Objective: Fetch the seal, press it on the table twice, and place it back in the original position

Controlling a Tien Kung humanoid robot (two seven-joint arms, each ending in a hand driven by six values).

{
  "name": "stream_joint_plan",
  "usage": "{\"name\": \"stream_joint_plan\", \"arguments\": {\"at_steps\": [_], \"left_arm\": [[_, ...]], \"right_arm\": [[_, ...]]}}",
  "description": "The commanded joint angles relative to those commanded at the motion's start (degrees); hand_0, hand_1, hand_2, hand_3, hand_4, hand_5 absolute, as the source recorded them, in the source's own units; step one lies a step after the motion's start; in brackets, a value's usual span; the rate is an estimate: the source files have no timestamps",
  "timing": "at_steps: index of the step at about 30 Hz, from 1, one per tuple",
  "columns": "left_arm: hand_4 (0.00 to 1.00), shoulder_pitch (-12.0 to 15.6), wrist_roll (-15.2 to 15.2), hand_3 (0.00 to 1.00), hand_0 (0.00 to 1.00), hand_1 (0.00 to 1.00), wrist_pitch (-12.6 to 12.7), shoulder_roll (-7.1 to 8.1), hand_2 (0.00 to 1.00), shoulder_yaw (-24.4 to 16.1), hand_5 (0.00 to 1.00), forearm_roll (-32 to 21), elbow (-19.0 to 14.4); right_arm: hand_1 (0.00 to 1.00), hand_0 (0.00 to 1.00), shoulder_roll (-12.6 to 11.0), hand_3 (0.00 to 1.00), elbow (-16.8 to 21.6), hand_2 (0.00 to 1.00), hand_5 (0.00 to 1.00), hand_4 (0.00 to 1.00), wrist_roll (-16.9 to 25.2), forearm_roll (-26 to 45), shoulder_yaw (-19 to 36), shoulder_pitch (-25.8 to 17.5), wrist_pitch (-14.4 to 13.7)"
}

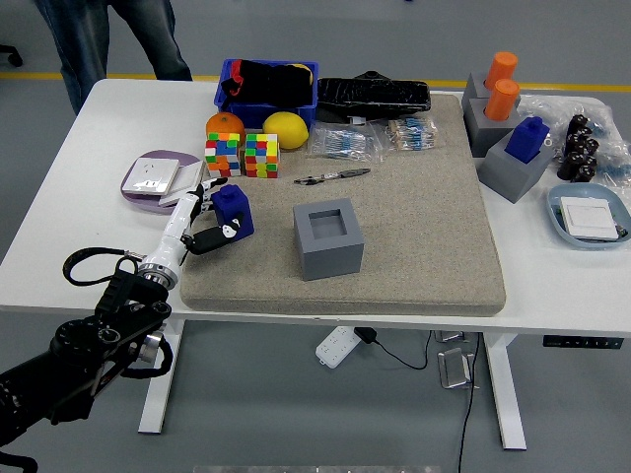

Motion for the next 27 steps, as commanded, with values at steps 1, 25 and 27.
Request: {"name": "stream_joint_plan", "arguments": {"at_steps": [1,25,27], "left_arm": [[0.454,0.13,-0.09,0.864,0.829,0.521,-0.03,0.05,0.473,0.04,0.002,-0.07,-0.02],[0.462,1.14,0.4,0.859,0.827,0.527,0.28,0.85,0.47,0.83,0.002,4.33,-3.8],[0.462,1.24,0.42,0.859,0.827,0.527,0.32,0.85,0.47,1.15,0.002,4.96,-3.69]], "right_arm": [[0.705,0.801,0.02,0.647,-0.01,0.688,0.537,0.776,0.0,-0.03,0.07,-0.03,0.0],[0.706,0.802,-0.09,0.649,-0.02,0.687,0.537,0.78,0.0,-0.13,0.04,0.01,0.19],[0.706,0.802,-0.07,0.649,-0.04,0.687,0.537,0.78,-0.01,-0.15,0.02,-0.04,0.17]]}}
